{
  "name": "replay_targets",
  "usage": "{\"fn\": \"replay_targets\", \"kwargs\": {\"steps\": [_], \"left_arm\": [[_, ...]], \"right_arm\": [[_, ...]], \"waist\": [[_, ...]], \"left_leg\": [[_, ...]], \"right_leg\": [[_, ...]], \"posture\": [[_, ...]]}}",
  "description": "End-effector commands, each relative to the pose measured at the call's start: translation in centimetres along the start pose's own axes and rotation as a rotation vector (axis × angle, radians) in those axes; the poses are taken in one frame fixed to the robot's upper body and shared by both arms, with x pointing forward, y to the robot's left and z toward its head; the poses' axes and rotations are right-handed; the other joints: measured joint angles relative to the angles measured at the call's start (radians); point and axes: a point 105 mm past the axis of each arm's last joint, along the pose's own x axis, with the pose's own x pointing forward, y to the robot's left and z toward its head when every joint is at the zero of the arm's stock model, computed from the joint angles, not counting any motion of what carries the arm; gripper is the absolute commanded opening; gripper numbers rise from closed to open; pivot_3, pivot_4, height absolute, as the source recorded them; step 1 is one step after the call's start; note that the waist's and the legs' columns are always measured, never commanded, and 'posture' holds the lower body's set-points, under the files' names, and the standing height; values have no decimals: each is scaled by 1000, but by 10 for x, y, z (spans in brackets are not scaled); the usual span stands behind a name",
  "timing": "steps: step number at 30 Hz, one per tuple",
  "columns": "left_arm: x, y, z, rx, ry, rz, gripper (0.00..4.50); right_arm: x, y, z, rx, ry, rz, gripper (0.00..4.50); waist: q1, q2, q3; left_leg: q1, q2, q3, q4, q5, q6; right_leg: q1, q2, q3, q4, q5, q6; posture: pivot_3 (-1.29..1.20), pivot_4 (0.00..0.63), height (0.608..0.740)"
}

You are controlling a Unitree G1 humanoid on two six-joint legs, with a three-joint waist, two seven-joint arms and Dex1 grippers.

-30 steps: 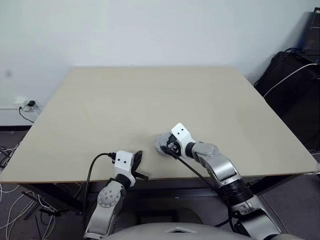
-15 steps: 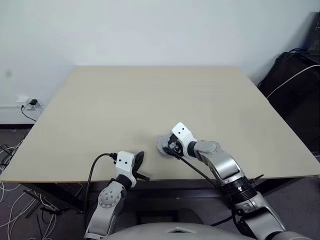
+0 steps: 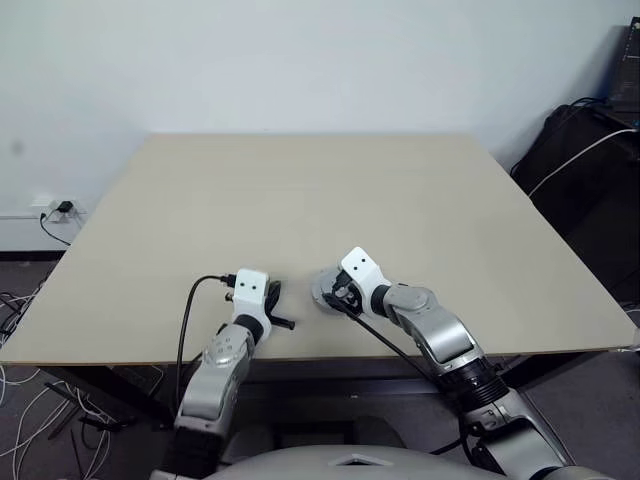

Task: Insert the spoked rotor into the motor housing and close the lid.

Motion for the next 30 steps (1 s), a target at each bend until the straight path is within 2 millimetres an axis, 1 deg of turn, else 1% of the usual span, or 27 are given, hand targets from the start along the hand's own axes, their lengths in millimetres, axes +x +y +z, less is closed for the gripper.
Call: {"fn": "replay_targets", "kwargs": {"steps": [1,4,6,10,15,17,21,26,30], "left_arm": [[12,-8,15,-60,-8,-111,0],[24,-6,25,-118,-19,-150,0],[31,-8,27,-187,11,-206,0],[40,-13,26,-198,67,-272,0],[42,-25,21,-259,178,-382,0],[41,-28,20,-252,207,-408,0],[42,-32,15,-228,249,-420,0],[44,-34,6,-229,292,-380,0],[47,-30,8,-244,278,-334,0]], "right_arm": [[3,0,-25,14,98,-17,3308],[3,1,-25,17,93,-17,3308],[3,3,-24,20,90,-16,3308],[3,4,-24,25,87,-17,3308],[3,4,-24,28,84,-19,3308],[3,3,-23,29,83,-21,3308],[3,3,-23,29,83,-23,3308],[2,2,-22,27,82,-24,3308],[2,2,-22,24,84,-26,3308]], "waist": [[-3,0,0],[-5,-1,0],[-6,-1,1],[-8,-1,1],[-13,-3,2],[-14,-3,3],[-13,-4,3],[-13,-4,3],[-12,-4,3]], "left_leg": [[0,0,0,0,0,0],[1,0,-1,0,0,0],[1,-1,-1,0,0,-1],[0,-3,-2,0,0,-1],[0,-3,-2,0,0,-1],[0,-3,-3,0,0,-1],[0,-3,-3,0,0,-1],[1,-1,-3,0,0,-1],[1,0,-3,0,0,-1]], "right_leg": [[2,0,0,0,0,0],[3,0,0,0,0,0],[3,1,0,0,0,0],[3,1,-1,-1,0,0],[4,1,-1,-1,0,0],[4,1,-1,-1,0,0],[4,1,-1,-1,0,0],[4,1,-1,-1,0,0],[4,0,-1,-1,0,0]], "posture": [[0,0,740],[0,0,740],[0,0,740],[0,0,740],[0,0,740],[0,0,740],[0,0,740],[0,0,740],[0,0,740]]}}
